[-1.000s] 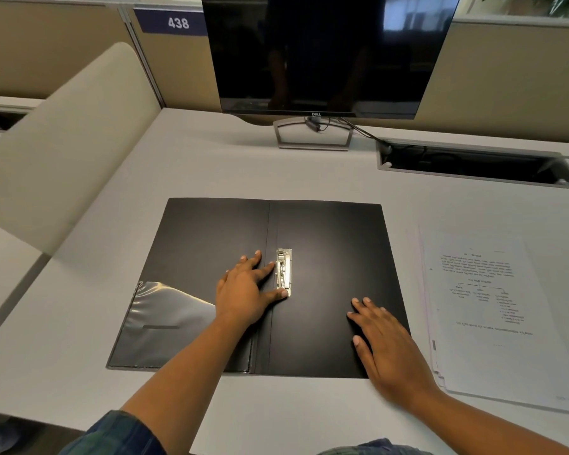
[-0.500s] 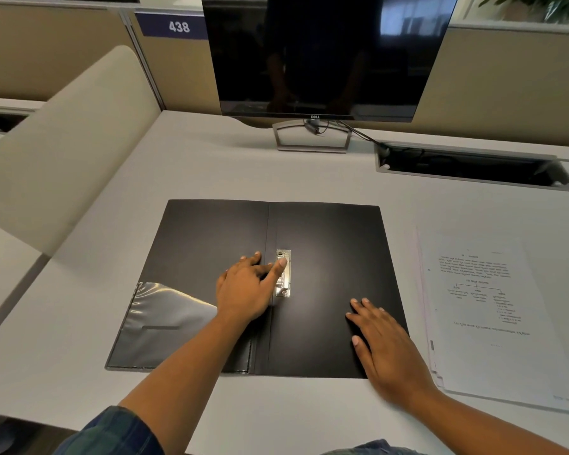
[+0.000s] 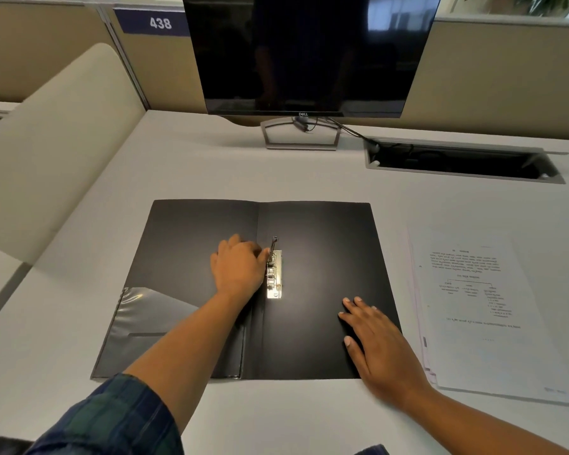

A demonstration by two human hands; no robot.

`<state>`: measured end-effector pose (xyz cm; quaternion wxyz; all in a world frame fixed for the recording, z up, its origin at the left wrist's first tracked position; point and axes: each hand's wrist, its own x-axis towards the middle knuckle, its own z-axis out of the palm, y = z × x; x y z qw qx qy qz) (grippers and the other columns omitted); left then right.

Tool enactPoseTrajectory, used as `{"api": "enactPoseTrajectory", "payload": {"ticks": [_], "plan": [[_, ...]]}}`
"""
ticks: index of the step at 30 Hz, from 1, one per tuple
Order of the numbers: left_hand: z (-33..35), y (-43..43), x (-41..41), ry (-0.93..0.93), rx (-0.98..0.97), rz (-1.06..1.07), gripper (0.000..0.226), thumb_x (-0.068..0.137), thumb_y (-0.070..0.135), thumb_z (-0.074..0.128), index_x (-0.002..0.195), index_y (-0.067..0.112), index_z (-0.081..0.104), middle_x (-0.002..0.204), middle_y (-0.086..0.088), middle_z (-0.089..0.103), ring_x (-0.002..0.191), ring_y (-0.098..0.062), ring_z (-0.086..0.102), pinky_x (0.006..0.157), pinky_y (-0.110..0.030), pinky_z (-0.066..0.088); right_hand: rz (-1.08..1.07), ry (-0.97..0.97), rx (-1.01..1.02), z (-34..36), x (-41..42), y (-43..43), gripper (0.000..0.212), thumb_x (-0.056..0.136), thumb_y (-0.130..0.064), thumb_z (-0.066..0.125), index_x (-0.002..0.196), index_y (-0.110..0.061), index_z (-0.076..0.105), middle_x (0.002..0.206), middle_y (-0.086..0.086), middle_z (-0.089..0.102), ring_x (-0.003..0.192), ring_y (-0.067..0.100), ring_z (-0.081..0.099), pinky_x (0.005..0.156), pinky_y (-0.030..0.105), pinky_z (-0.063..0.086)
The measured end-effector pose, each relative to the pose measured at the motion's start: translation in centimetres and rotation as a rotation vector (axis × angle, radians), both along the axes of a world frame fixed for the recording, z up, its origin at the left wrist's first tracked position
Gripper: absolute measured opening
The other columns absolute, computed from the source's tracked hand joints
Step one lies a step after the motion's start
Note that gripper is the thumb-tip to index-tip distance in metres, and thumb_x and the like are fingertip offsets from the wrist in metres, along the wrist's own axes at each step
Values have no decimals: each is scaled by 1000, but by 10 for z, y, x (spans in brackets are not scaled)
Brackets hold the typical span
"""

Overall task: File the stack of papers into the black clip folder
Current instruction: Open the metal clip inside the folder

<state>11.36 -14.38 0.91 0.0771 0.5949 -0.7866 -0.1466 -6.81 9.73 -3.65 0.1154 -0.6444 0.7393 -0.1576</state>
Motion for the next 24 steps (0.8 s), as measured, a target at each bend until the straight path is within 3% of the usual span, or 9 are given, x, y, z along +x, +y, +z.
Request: {"api": "enactPoseTrajectory", "payload": {"ticks": [2,7,11,15,18,21,24], "plan": [[-8,4,3,43,-39,-21,30,97,39,49,105,23,74,120,-3,61,112,-28,49,92,-42,37,-4,4,3,-1,0,0,50,101,-45,29,145,-27,42,155,-14,31,146,3,17,119,27,14],[-15,11,4,130,-71,-26,45,97,53,38,97,22,71,118,-2,60,112,-27,49,93,-42,36,-3,7,3,-2,-1,0,50,100,-46,29,145,-27,42,156,-14,31,146,3,17,119,28,15],[-13,12,2,127,-115,-33,40,98,48,42,97,19,71,119,-3,61,112,-26,50,94,-42,36,-10,-2,11,-3,0,0,51,100,-48,29,146,-29,40,156,-15,29,147,2,15,119,27,14],[-6,15,3,160,-141,24,39,97,48,47,96,16,68,88,-2,67,84,-24,62,76,-38,45,-5,-2,9,-2,0,0,51,100,-48,28,146,-29,40,156,-15,30,147,2,15,119,29,16],[-2,19,-2,319,-47,105,42,98,49,44,85,17,66,62,5,62,60,-21,59,52,-30,39,-8,-8,7,-1,0,0,52,100,-48,29,146,-28,41,156,-14,31,147,4,17,119,31,18],[0,20,-7,568,30,136,40,99,48,43,77,22,64,61,7,69,54,-11,64,51,-29,47,-9,-4,8,-1,0,0,52,99,-49,29,146,-28,41,156,-14,31,147,3,16,119,29,16],[0,19,-8,803,135,137,30,99,49,44,81,33,62,75,7,75,60,-8,68,60,-32,56,-8,0,10,0,1,0,53,99,-51,28,146,-28,40,156,-15,30,147,3,15,119,28,14]]}}
